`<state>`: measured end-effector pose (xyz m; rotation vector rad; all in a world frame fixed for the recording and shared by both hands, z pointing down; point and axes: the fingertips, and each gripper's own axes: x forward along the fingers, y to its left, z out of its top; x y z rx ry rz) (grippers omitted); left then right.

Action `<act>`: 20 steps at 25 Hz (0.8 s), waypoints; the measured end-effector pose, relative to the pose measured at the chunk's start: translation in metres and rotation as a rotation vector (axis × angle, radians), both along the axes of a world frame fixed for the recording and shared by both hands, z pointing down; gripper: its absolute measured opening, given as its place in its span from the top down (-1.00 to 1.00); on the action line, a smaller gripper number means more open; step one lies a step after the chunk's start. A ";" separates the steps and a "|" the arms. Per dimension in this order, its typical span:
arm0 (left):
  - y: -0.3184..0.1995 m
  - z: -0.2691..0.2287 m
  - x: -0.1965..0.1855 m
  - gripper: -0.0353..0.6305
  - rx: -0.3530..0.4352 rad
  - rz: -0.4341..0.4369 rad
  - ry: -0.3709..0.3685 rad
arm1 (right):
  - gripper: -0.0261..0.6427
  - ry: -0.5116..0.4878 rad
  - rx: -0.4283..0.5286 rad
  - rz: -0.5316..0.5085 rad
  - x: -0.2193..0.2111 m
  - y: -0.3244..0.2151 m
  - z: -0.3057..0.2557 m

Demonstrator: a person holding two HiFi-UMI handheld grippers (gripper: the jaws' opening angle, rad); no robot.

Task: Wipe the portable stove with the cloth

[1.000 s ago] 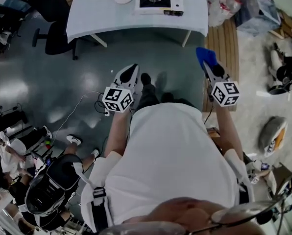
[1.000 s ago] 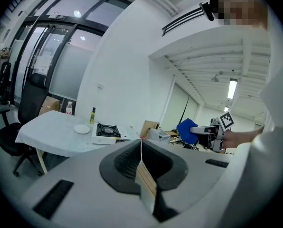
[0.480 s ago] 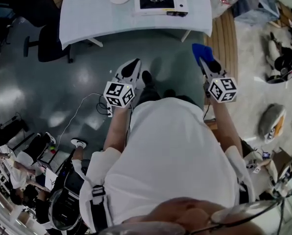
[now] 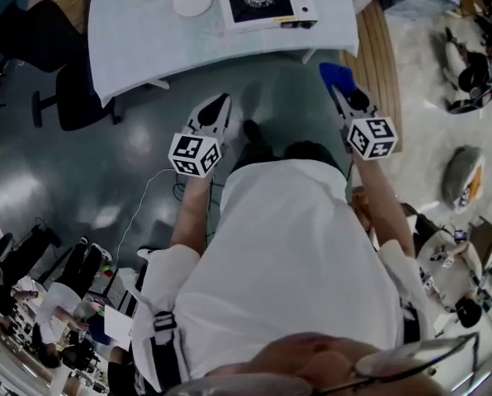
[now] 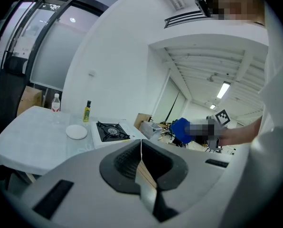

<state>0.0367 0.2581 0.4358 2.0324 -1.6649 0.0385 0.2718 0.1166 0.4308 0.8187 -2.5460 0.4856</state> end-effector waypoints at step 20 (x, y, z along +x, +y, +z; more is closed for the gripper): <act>-0.032 0.021 -0.017 0.78 -0.033 -0.053 0.020 | 0.48 0.143 -0.132 0.029 -0.038 -0.065 0.085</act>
